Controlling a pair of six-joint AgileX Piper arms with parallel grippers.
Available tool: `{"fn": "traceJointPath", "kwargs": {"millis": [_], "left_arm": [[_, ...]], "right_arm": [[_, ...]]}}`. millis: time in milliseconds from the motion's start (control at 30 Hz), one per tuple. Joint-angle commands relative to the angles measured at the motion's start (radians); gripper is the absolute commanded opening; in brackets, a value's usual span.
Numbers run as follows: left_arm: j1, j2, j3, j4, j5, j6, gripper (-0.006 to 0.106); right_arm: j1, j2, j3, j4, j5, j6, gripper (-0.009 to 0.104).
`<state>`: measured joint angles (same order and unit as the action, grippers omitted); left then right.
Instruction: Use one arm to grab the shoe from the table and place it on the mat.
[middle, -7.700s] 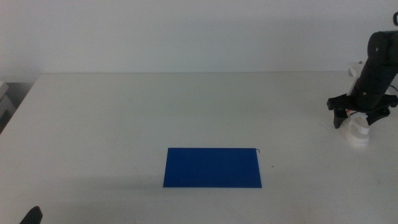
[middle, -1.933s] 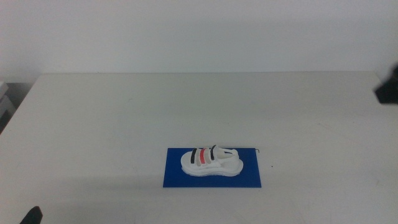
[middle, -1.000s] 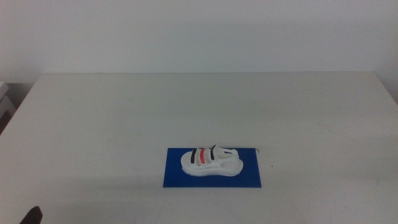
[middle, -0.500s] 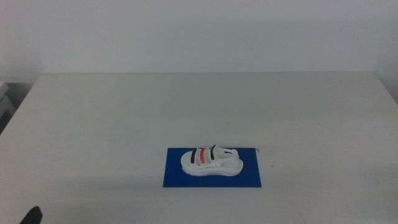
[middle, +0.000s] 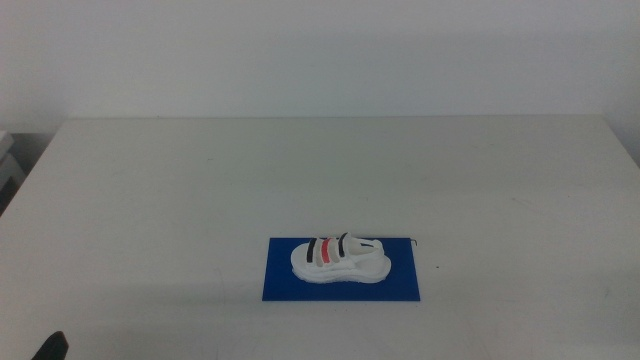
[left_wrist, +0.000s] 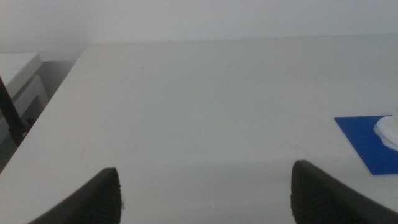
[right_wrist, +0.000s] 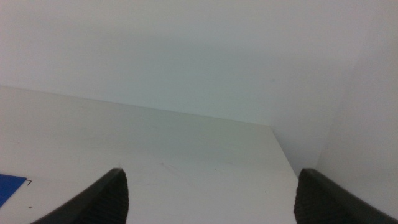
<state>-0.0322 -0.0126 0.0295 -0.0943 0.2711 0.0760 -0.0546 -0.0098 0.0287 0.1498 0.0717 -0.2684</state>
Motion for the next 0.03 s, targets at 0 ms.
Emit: {"fn": "traceJointPath", "kwargs": {"millis": [0], "left_arm": [[-0.004,-0.013,0.007,-0.008,-0.080,-0.004,0.094]], "right_arm": [[-0.006,0.003,0.005,-0.010,-0.072,-0.009,0.092]]}}
